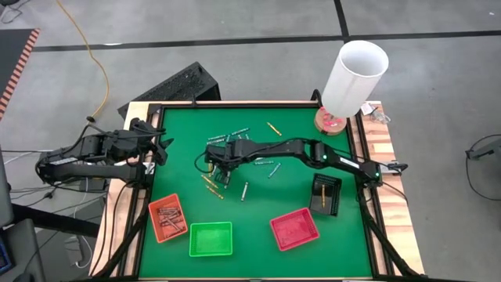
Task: Sort crayons
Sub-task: Put the yellow crayon into the green bin
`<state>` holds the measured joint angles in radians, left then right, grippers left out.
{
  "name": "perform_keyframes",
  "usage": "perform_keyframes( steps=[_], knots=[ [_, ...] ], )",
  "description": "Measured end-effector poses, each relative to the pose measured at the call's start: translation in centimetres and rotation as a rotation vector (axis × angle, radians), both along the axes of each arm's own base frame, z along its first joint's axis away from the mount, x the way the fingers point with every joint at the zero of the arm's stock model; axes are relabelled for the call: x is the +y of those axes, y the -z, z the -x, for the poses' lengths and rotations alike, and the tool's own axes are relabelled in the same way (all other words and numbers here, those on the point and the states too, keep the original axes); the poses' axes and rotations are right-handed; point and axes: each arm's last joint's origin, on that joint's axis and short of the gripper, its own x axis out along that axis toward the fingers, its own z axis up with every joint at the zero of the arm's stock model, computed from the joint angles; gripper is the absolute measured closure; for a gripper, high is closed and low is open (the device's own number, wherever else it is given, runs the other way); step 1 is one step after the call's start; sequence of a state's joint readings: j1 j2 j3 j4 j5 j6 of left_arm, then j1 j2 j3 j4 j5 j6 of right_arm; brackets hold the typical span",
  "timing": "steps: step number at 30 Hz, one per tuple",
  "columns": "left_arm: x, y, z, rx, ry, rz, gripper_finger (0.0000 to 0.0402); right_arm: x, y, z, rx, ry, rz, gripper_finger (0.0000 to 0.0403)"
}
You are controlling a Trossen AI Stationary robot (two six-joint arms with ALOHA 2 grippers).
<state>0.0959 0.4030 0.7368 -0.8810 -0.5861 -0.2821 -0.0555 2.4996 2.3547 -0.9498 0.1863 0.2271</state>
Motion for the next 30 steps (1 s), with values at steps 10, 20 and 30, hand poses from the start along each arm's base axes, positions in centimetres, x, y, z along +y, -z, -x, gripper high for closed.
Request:
perform_keyframes(
  steps=[10,20,30],
  knots=[
    [0.0,-0.1,0.0,-0.011,-0.002,0.000,0.0178,5.1,-4.1,0.0,-0.143,-0.191,0.056,0.0402],
    [0.0,-0.1,-0.1,-0.037,-0.016,0.023,0.0178,13.0,-6.3,-0.2,-0.333,-0.439,0.123,0.0403],
    [0.0,-0.2,-0.1,-0.075,-0.033,0.049,0.0178,18.6,-7.4,0.2,-0.496,-0.613,0.096,0.0403]
  ],
)
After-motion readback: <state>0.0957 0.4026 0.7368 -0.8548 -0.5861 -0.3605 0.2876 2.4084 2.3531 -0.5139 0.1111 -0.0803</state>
